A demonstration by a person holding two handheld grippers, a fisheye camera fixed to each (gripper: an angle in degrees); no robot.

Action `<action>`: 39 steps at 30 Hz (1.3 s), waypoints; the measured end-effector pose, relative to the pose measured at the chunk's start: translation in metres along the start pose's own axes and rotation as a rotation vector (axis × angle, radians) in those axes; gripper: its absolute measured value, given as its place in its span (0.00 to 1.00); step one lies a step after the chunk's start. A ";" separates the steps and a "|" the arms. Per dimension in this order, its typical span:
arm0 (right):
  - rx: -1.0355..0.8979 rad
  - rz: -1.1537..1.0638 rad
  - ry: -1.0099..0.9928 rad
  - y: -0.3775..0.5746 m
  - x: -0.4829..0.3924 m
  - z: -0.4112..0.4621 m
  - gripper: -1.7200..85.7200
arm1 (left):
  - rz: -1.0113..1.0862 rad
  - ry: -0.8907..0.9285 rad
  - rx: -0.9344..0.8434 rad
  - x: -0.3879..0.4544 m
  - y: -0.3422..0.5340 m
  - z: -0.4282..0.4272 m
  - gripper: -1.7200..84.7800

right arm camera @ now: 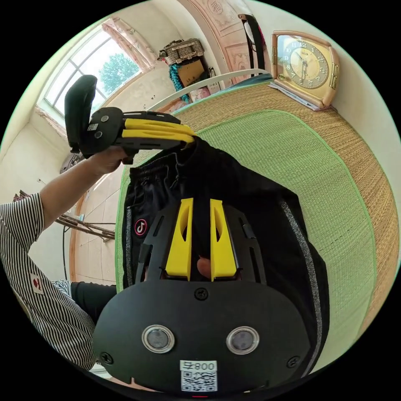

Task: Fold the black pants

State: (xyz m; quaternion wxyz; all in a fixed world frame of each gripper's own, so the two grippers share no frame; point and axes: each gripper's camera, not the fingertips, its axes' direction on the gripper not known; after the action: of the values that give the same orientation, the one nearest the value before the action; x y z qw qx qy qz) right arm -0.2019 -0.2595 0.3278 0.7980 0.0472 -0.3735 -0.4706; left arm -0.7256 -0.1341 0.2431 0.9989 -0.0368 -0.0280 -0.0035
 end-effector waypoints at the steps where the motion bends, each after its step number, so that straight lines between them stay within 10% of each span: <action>1: -0.003 0.021 0.031 -0.011 0.009 0.003 0.10 | -0.060 0.035 -0.001 -0.016 0.001 0.003 0.05; 18: -0.055 0.006 0.301 -0.069 0.042 0.061 0.14 | -0.625 0.055 -0.066 -0.092 0.288 -0.033 0.13; 39: -0.234 -0.042 0.384 -0.122 0.035 0.093 0.13 | -0.785 0.282 0.071 -0.156 0.374 -0.019 0.09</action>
State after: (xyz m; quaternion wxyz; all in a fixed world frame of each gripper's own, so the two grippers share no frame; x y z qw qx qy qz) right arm -0.3386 -0.3293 0.3615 0.8445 0.0508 -0.1565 -0.5097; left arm -0.8774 0.2380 0.1876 0.9164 0.0122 0.0970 -0.3881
